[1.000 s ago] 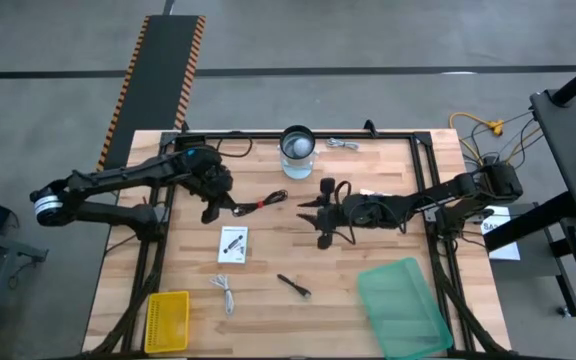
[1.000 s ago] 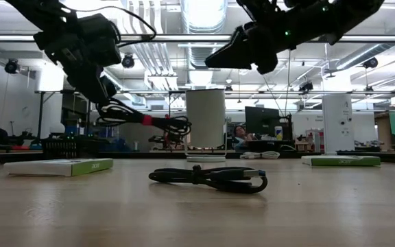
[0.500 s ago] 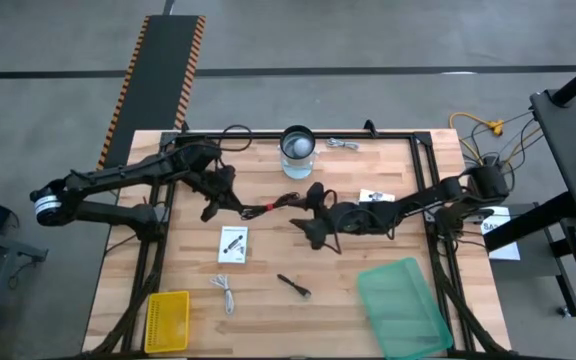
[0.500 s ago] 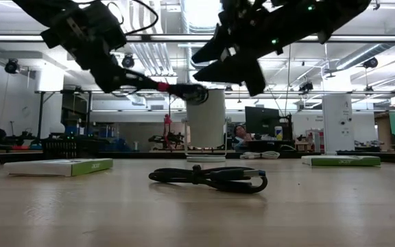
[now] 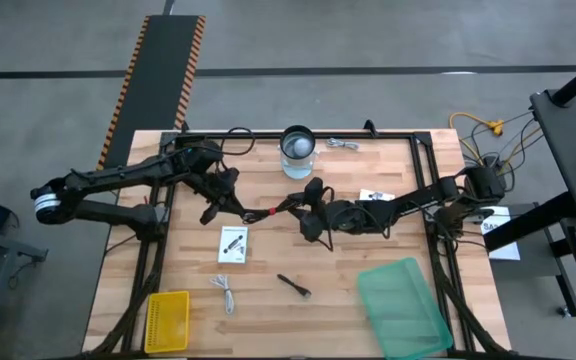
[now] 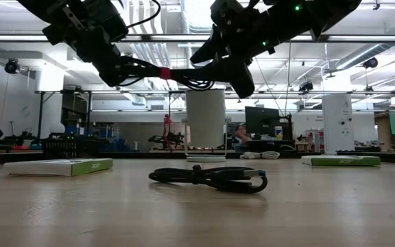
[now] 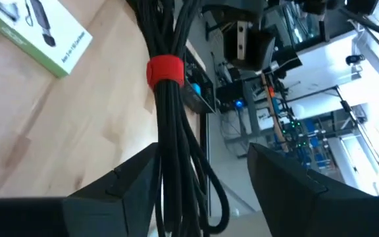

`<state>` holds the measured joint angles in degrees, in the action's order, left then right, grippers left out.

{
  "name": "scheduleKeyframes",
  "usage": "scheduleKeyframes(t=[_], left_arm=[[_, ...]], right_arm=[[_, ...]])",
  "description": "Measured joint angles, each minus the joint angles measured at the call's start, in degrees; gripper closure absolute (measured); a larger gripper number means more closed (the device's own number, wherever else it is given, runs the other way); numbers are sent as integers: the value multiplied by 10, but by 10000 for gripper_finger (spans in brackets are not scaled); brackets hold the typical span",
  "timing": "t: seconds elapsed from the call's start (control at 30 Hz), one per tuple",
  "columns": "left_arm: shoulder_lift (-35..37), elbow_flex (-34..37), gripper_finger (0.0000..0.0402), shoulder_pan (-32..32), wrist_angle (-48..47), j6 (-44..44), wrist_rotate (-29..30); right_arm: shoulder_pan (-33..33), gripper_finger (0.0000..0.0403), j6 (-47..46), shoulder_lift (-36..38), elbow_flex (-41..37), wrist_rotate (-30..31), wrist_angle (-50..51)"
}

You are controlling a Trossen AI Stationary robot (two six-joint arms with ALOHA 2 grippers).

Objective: Pick and place items into bin
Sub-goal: Put the top black usb cable into the green bin

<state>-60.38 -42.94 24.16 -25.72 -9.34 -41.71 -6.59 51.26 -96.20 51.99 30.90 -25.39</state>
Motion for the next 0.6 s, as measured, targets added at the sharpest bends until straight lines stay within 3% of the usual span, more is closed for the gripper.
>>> scheduleKeyframes(t=[0.33, 0.6], left_arm=[[-1, 1, 402, -6, 16, -4, -4], [-1, 1, 402, -6, 16, -1, -4]], right_arm=[[3, 236, 7, 0, 0, 4, 56], [2, 355, 14, 1, 2, 8, 55]])
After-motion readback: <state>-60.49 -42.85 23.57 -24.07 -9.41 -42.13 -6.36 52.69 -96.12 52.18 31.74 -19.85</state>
